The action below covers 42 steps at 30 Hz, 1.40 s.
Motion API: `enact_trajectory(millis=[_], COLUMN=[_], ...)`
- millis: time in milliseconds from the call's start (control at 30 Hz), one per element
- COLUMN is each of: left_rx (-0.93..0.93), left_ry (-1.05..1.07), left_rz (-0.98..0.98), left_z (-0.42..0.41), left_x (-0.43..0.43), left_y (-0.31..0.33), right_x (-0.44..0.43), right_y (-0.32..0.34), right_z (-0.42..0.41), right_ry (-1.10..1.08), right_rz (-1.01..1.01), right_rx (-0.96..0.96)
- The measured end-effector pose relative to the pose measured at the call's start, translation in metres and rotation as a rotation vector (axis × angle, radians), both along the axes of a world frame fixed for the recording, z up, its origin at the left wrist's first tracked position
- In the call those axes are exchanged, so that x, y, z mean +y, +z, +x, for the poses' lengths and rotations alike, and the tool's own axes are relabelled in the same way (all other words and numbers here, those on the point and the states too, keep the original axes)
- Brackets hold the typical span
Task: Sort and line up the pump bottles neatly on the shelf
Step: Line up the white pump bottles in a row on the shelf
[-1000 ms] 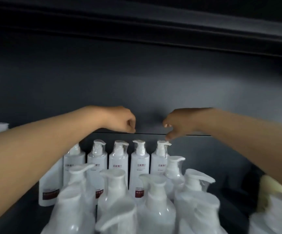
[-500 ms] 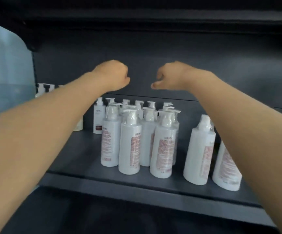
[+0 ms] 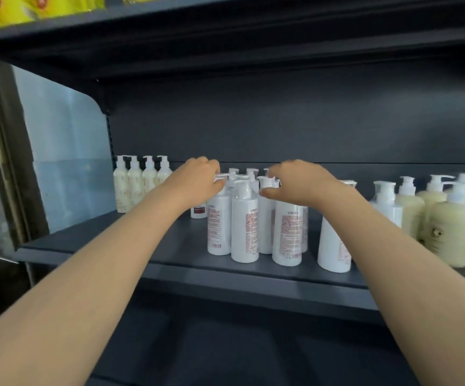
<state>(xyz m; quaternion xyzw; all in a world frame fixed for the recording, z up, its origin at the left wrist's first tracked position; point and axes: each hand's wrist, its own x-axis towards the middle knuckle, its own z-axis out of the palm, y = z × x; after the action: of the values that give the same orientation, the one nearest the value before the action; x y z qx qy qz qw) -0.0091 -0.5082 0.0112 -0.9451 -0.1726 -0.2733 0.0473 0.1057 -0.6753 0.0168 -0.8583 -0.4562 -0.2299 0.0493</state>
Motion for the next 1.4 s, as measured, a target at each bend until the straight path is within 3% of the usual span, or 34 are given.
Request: enact_trajectory(millis=[333,533,800,1033,1167,1400], left_rx=[-0.108,-0.155,-0.264,-0.361,-0.379,-0.382], left_ry=[-0.052,-0.242,-0.486,-0.566,-0.59,-0.595], left_rz=[-0.09,-0.235,-0.564,-0.801,-0.907,-1.036], left_z=[0.024,0.055,0.076,0.082,0.074,0.04], left_x=[0.058,0.084,0.091,0.092,0.09,0.091], left_y=[-0.045,-0.069,-0.095,-0.111,-0.114,-0.112], right_x=[0.038,0.07,0.099,0.114,0.116,0.119], right_y=[-0.039,-0.059,-0.102,-0.13,-0.131,-0.131], right_z=[-0.007,0.001,-0.005,-0.003,-0.005,-0.019], right_ry=[-0.082,-0.179,-0.146,-0.011,0.059,0.117], right_rz=[0.087,0.251,0.642,1.046,1.086,1.05], right_rx=[-0.03,0.053,0.241,0.502,0.609,0.602])
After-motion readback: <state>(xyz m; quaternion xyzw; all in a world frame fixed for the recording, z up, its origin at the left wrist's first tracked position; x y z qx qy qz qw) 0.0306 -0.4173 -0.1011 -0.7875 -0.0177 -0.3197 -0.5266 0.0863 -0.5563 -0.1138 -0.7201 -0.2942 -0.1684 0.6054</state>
